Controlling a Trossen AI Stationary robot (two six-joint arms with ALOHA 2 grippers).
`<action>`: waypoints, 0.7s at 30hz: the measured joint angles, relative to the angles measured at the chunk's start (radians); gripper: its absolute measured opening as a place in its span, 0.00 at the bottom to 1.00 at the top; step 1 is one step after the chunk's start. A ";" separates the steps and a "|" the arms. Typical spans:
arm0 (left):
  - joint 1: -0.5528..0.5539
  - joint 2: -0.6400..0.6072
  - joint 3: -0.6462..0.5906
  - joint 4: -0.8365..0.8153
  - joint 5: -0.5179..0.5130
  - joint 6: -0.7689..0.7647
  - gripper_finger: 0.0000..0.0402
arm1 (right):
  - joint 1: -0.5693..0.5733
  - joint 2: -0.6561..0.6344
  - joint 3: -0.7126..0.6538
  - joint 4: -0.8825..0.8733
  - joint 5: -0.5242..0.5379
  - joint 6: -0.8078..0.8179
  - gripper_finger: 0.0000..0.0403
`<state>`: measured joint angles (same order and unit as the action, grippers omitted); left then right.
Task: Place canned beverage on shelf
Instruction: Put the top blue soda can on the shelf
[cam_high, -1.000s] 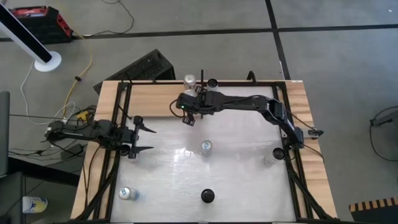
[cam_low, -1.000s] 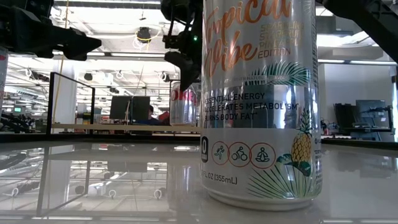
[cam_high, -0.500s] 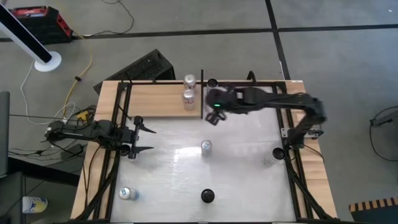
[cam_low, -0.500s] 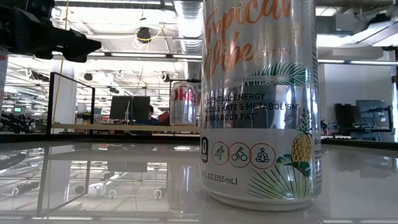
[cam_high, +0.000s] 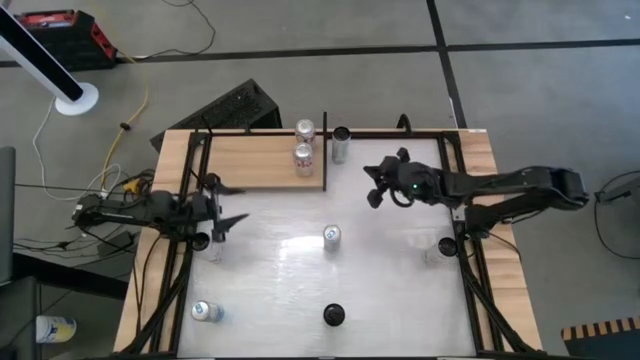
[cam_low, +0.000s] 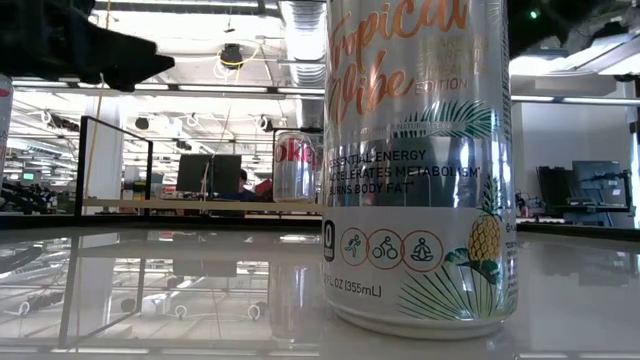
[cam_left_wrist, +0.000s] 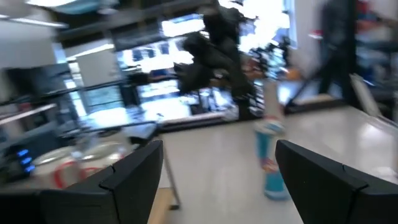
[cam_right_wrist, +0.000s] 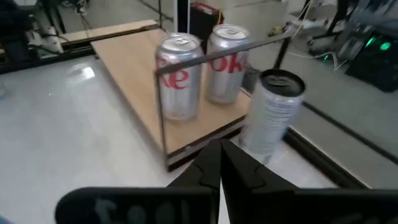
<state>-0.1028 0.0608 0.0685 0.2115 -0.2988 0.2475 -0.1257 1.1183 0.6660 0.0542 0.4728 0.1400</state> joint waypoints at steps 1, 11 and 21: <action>0.000 0.000 0.000 0.016 -0.033 -0.009 0.75 | -0.006 -0.011 -0.015 0.000 0.000 -0.007 0.09; 0.000 0.000 0.000 0.010 -0.126 -0.156 0.75 | 0.002 -0.046 -0.035 -0.098 0.000 -0.016 0.09; 0.000 0.000 0.000 0.004 -0.078 -0.266 0.75 | -0.014 -0.015 -0.036 -0.141 -0.001 0.030 0.09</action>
<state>-0.1032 0.0608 0.0685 0.2157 -0.3770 -0.0187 -0.1401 1.1035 0.6304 -0.0870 0.4716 0.1697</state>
